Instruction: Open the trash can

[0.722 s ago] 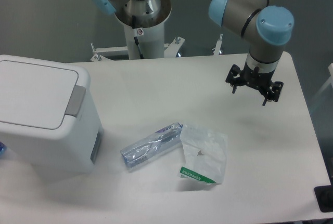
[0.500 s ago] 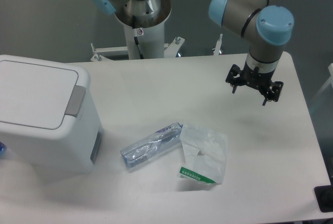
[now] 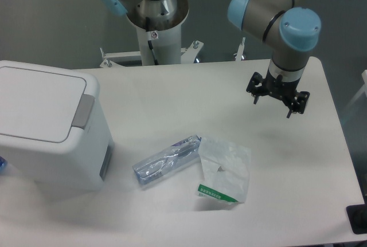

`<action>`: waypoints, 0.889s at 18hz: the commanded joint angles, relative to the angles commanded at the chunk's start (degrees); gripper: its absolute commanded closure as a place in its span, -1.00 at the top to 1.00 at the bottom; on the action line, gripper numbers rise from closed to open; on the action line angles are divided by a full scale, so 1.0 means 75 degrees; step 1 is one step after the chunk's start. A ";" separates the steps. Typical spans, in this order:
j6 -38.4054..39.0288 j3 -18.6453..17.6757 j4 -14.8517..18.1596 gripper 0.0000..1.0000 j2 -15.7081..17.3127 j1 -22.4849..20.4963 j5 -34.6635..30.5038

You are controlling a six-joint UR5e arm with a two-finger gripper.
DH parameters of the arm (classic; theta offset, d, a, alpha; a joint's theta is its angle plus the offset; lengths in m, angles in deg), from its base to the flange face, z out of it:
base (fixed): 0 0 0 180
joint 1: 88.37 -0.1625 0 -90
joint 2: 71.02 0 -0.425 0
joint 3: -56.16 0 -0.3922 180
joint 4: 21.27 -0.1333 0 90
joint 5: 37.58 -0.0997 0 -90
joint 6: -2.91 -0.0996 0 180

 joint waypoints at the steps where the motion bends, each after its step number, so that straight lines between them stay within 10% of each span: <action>1: 0.0270 -0.0024 -0.0024 1.00 0.0000 0.0023 0.0023; 16: 0.2943 0.0409 0.0373 1.00 0.0047 0.0691 0.1078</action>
